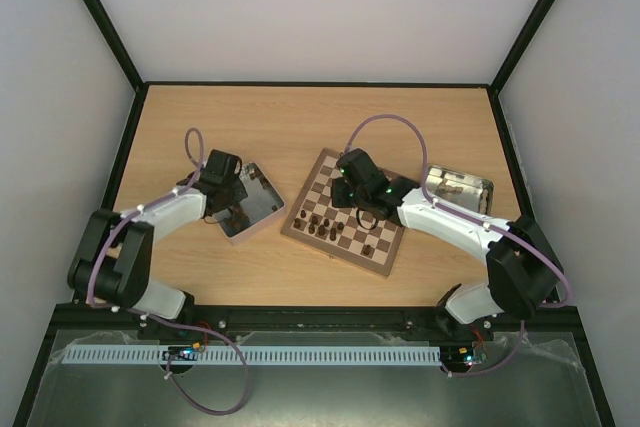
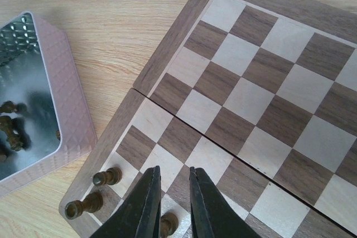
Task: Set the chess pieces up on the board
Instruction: Pick up the chess piece from the storage box, then place the chess piece on the chessboard.
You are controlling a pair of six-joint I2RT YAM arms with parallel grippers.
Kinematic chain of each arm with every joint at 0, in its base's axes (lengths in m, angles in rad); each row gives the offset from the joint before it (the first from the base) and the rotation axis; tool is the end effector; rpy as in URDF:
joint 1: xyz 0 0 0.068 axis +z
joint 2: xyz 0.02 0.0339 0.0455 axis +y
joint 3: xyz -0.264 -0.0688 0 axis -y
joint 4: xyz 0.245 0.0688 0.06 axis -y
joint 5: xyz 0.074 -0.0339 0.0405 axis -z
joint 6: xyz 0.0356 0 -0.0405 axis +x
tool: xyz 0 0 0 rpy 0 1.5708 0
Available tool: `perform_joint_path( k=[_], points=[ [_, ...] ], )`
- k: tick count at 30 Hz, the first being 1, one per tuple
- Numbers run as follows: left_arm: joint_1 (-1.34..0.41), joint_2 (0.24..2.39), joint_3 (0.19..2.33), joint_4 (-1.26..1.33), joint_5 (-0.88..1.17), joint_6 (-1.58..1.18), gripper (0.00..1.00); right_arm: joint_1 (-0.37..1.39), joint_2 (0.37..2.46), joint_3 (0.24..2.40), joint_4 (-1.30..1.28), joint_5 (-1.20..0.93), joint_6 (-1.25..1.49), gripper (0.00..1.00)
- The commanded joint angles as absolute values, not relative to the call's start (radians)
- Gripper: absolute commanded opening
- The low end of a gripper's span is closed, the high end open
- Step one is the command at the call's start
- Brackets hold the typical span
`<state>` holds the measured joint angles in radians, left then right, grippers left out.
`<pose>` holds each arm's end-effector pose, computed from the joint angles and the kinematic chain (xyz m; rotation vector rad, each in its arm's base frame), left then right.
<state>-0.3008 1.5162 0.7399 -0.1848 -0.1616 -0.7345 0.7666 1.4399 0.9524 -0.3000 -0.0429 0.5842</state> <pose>0.2738 -0.0790 0.1588 -0.6064 2.4532 -0.2156 0.2204 0.2144 0.2359 -0.2468 2.4586 0.6793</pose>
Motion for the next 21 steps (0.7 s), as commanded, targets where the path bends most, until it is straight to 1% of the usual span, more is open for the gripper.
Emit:
perform_joint_path(
  k=[1, 8, 12, 15, 18, 21],
  points=[
    [-0.313, 1.373, 0.696, -0.161, -0.09, -0.701, 0.09, 0.773, 1.413, 0.941, -0.244, -0.079, 0.587, 0.15],
    [-0.323, 1.207, 0.628, -0.061, -0.006, -0.674, 0.08, 0.773, 1.389, 0.905, -0.147, -0.162, 0.611, 0.15],
    [-0.348, 1.127, 0.603, 0.026, 0.096, -0.629, 0.08, 0.773, 1.372, 0.895, -0.114, -0.197, 0.623, 0.16],
    [-0.381, 1.071, 0.586, 0.134, 0.245, -0.575, 0.08, 0.773, 1.348, 0.896, -0.084, -0.235, 0.629, 0.21],
    [-0.418, 1.036, 0.577, 0.242, 0.382, -0.534, 0.08, 0.769, 1.313, 0.898, -0.045, -0.317, 0.669, 0.28],
    [-0.454, 1.02, 0.58, 0.327, 0.466, -0.499, 0.09, 0.76, 1.273, 0.895, -0.019, -0.398, 0.678, 0.34]
  ],
)
